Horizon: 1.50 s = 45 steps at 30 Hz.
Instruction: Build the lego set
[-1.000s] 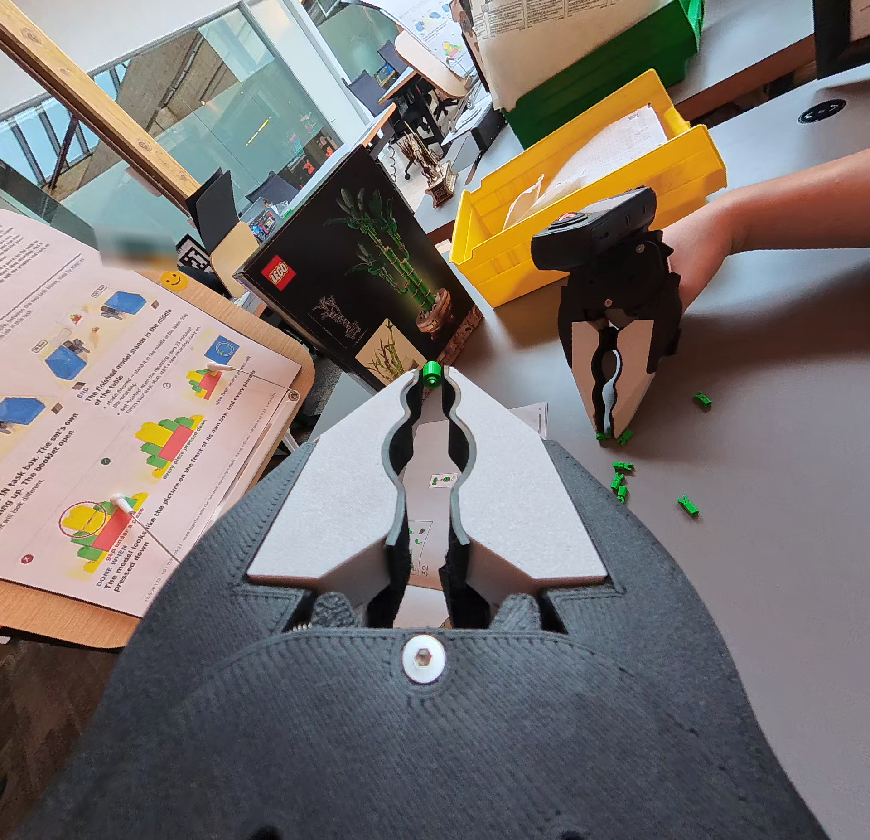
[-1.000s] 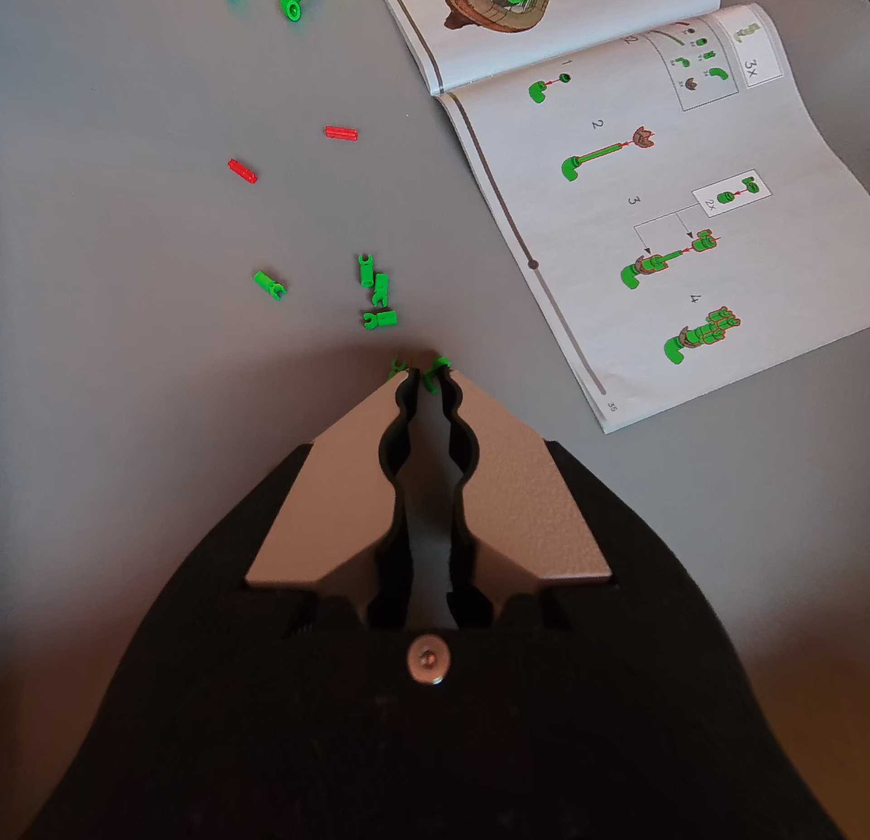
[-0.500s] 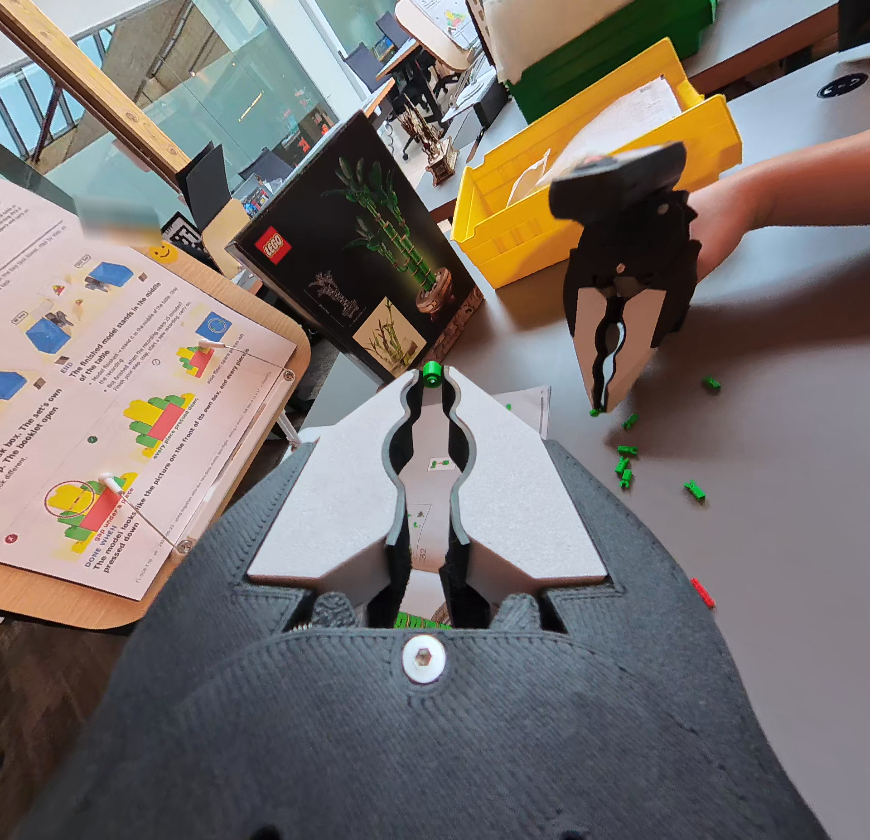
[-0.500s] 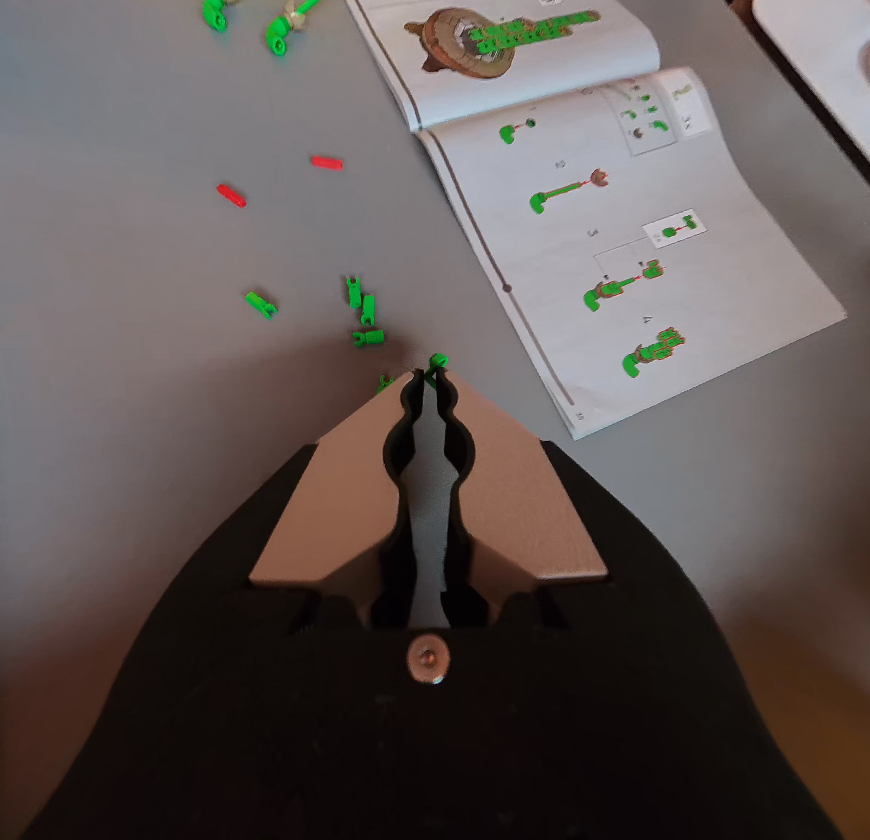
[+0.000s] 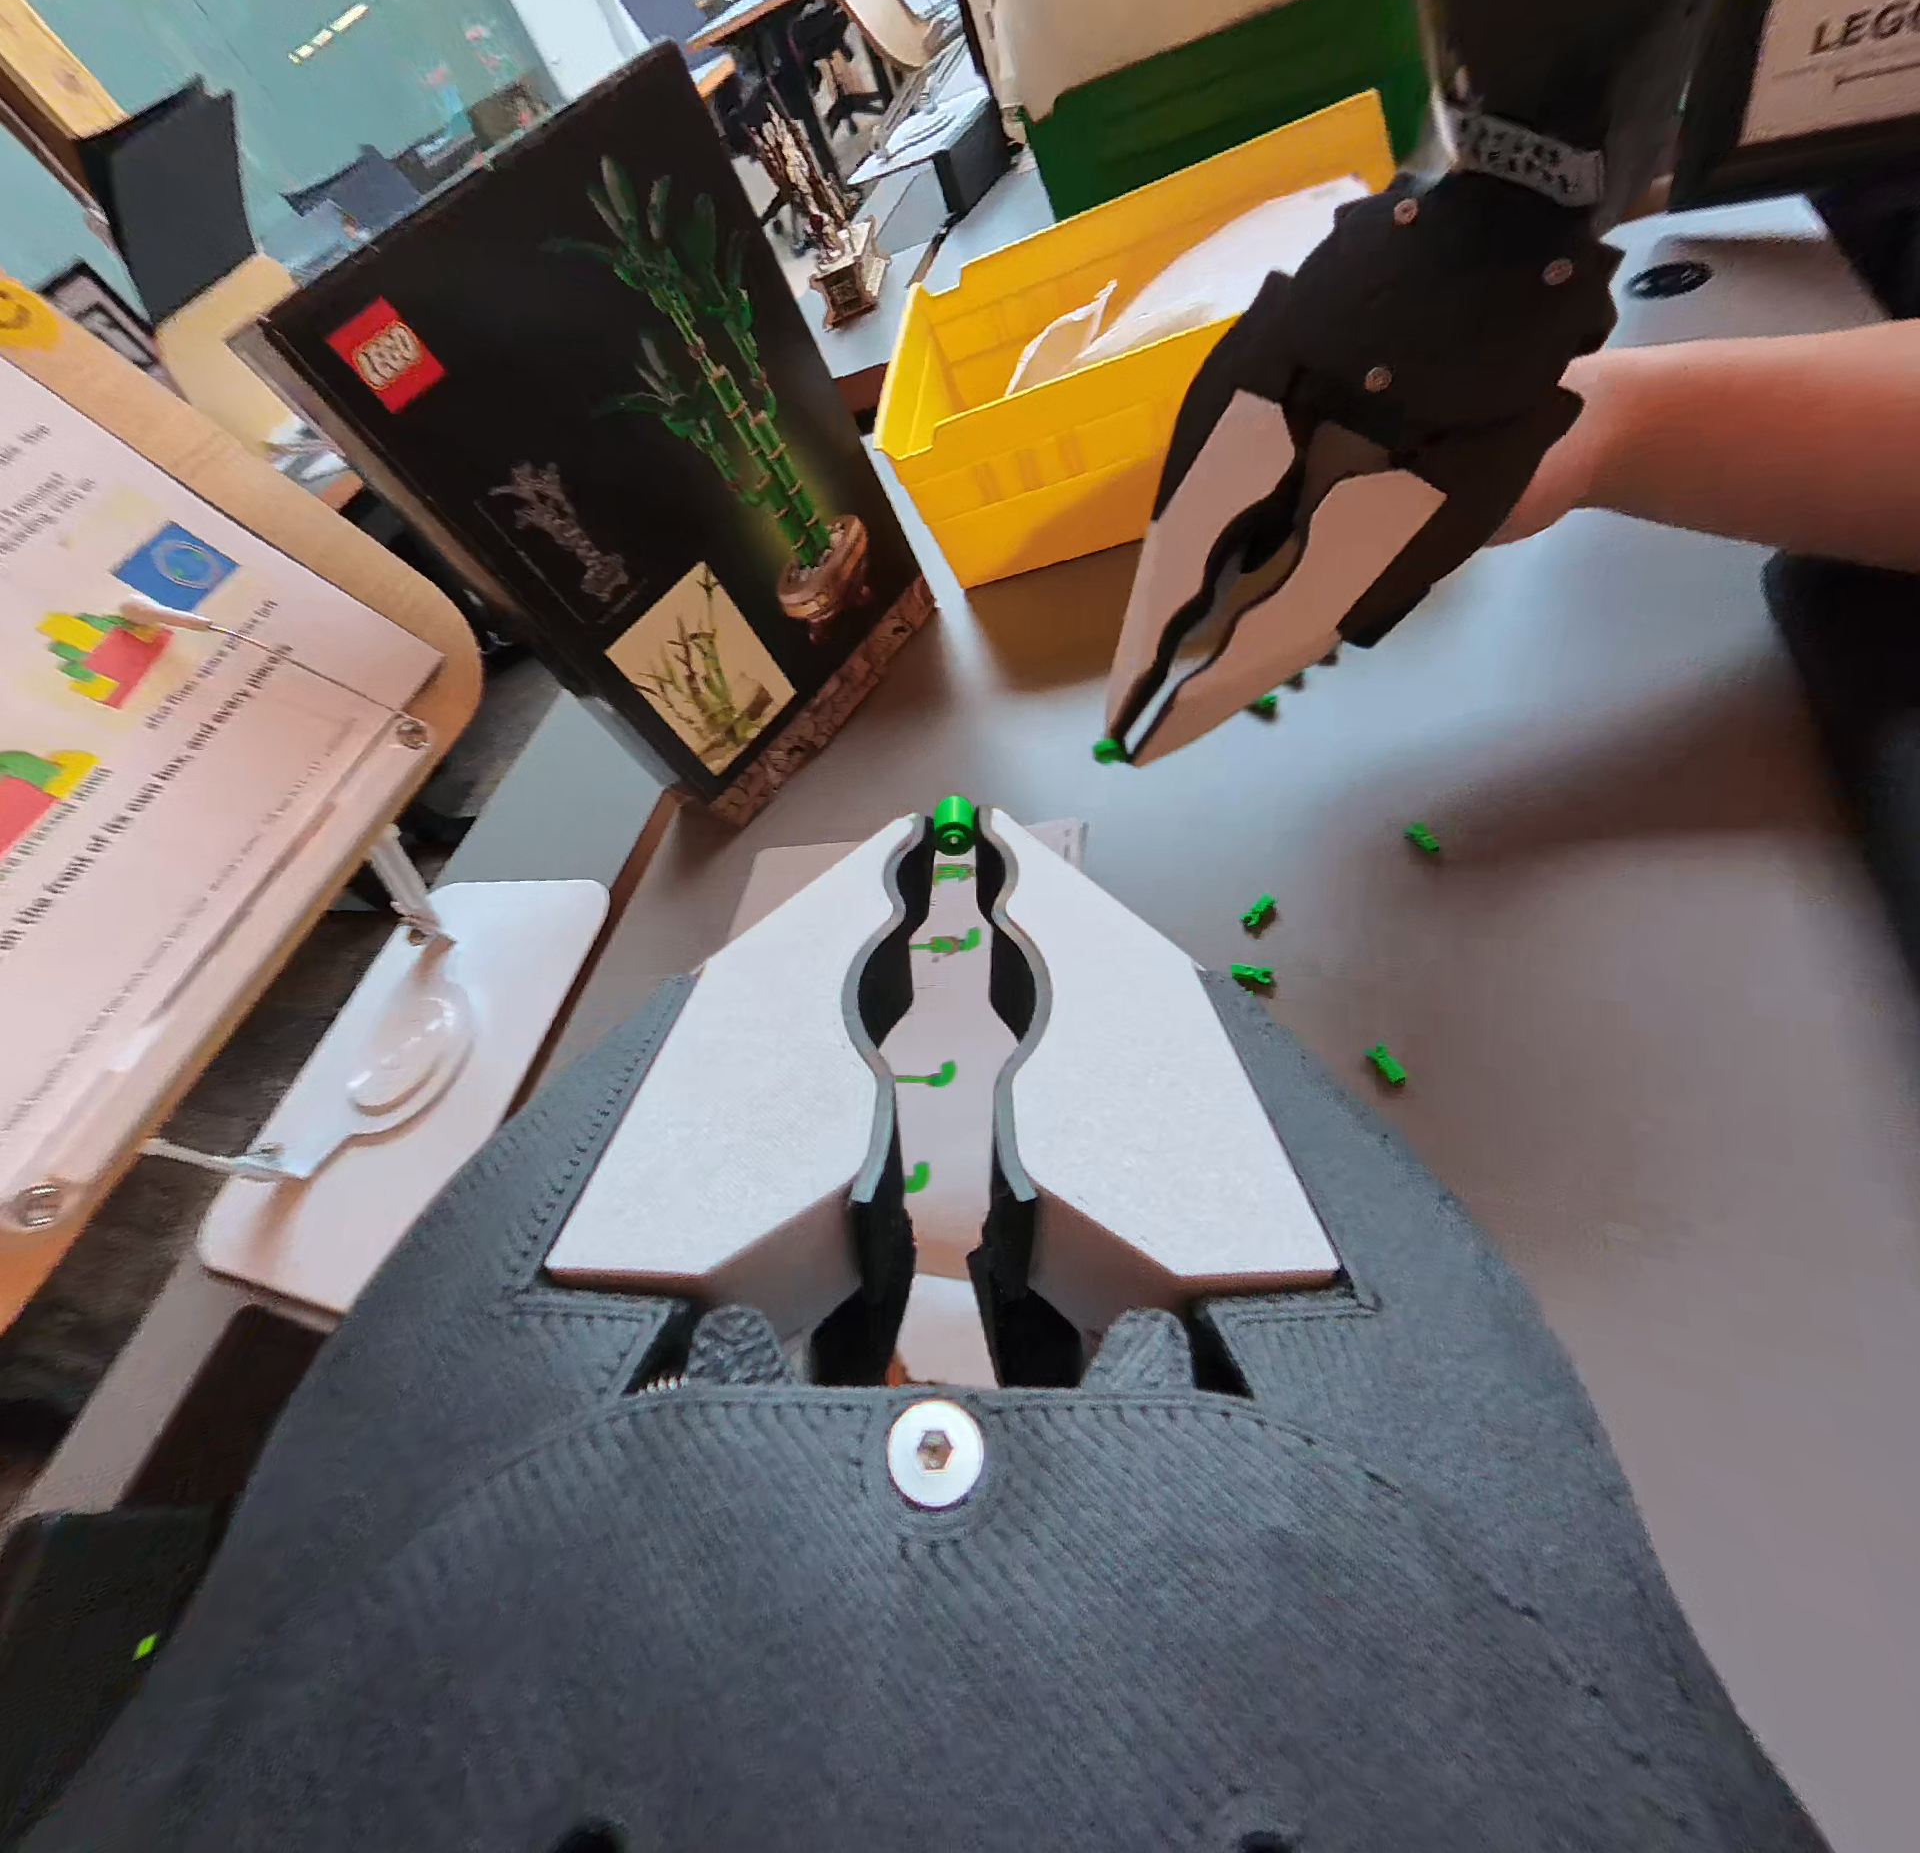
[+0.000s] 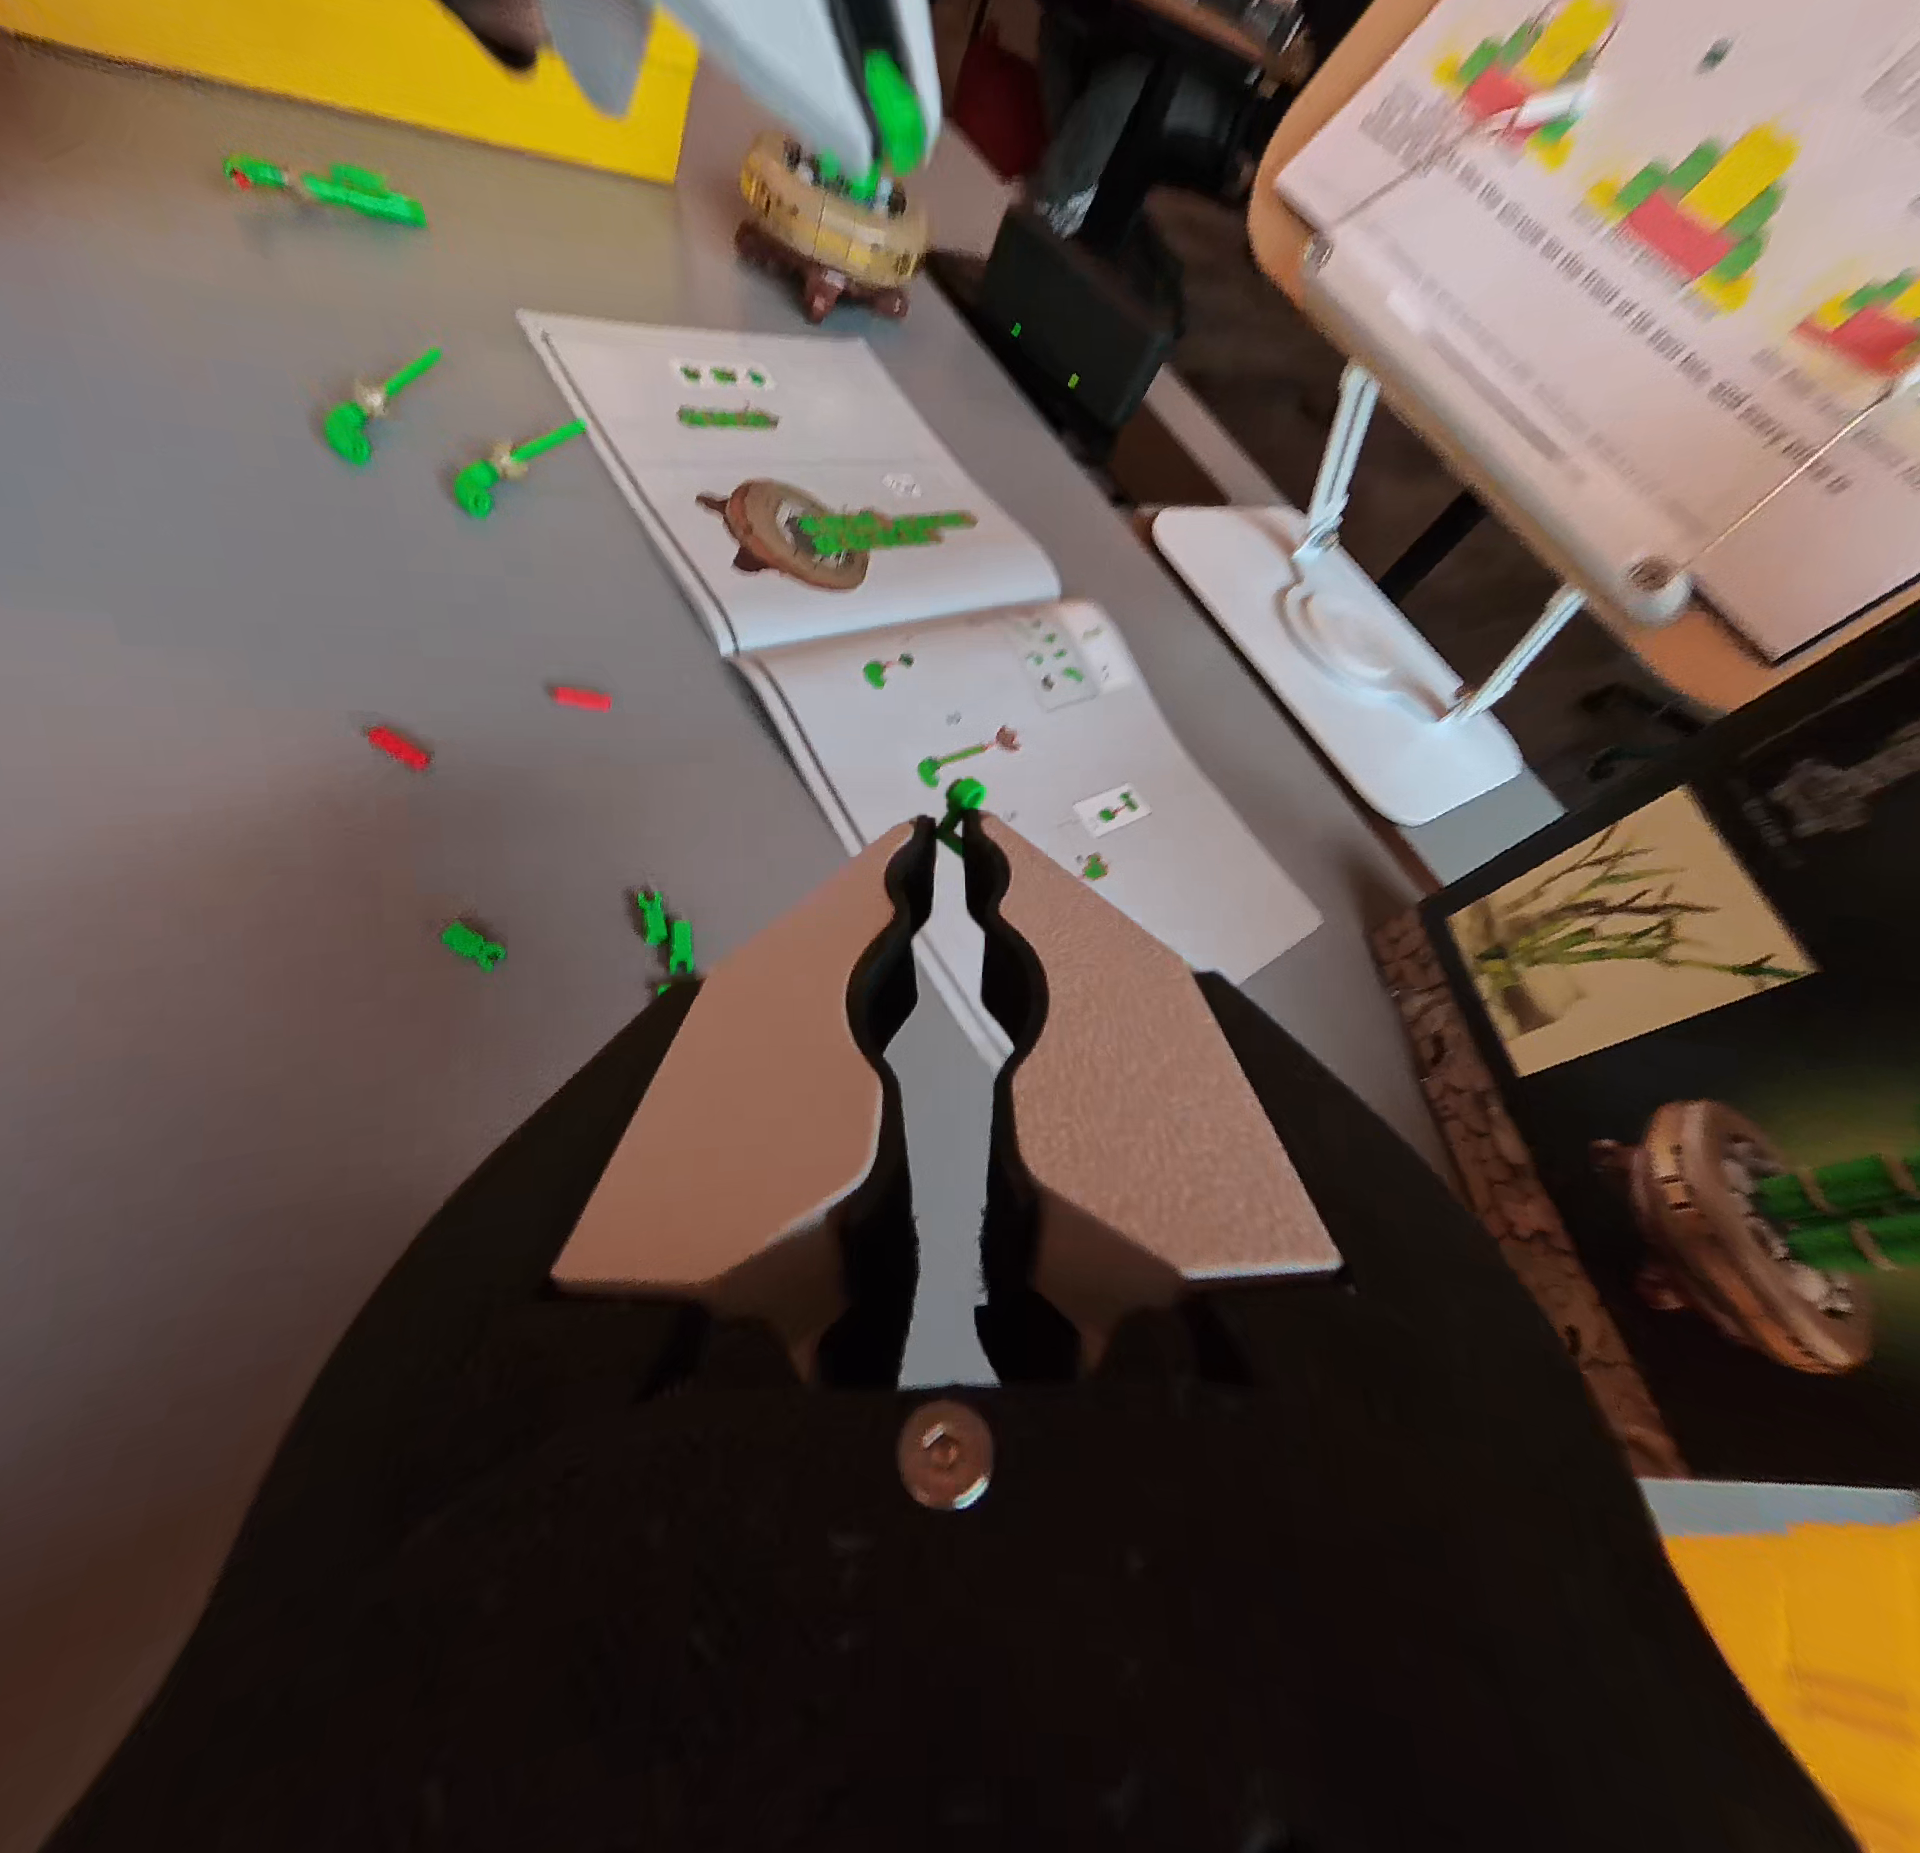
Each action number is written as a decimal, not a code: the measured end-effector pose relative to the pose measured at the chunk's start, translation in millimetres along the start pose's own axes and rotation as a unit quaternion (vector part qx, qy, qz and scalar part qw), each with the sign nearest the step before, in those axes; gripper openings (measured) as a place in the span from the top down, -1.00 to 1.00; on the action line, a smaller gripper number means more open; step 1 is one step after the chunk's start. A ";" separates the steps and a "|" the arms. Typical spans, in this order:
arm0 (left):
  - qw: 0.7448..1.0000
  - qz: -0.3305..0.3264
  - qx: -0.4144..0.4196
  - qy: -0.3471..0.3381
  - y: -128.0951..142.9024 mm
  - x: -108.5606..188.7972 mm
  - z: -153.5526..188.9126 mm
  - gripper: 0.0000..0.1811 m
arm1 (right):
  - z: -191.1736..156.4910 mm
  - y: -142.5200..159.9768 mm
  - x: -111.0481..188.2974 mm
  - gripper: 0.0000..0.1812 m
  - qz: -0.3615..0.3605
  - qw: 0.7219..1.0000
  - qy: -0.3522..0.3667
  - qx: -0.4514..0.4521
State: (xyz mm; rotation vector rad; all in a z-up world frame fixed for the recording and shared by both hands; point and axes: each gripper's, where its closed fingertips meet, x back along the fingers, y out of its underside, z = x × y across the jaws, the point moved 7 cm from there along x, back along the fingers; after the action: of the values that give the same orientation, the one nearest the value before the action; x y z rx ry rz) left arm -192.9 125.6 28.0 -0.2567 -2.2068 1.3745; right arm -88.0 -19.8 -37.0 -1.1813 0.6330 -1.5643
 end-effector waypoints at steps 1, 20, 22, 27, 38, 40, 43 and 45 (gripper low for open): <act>1.000 0.001 0.008 0.010 1.7 -2.8 1.3 0.93 | -0.7 -6.4 2.4 0.95 0.015 1.000 0.013 0.008; 0.986 0.058 0.131 0.081 0.1 -0.8 -5.3 0.93 | -1.4 -40.4 10.6 0.95 0.085 0.984 0.155 0.014; 0.983 0.077 0.144 0.087 -3.9 3.6 -7.5 0.93 | 5.5 -38.2 15.3 0.95 0.093 0.982 0.162 -0.009; 0.975 0.112 0.172 0.083 -9.8 12.6 -14.9 0.93 | 17.0 -30.7 20.1 0.95 0.095 0.976 0.192 -0.029; 0.912 0.255 0.286 0.146 -30.1 15.8 -18.5 0.94 | 35.3 -93.7 50.5 0.95 0.119 0.963 0.230 0.072; 0.899 0.281 0.299 0.155 -35.1 18.6 -18.5 0.94 | 43.3 -125.9 55.8 0.95 0.117 0.960 0.229 0.112; 0.880 0.324 0.312 0.154 -41.9 26.7 -20.7 0.94 | 56.1 -167.0 59.1 0.95 0.114 0.960 0.216 0.136; 0.866 0.346 0.324 0.157 -44.9 31.5 -21.9 0.94 | 62.0 -181.9 56.9 0.95 0.118 0.966 0.197 0.118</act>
State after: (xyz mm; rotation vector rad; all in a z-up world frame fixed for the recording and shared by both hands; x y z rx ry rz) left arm -203.1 134.9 85.3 -0.9998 -1.3018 2.1697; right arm -105.5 -2.3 161.9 -0.5958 0.7881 -1.6268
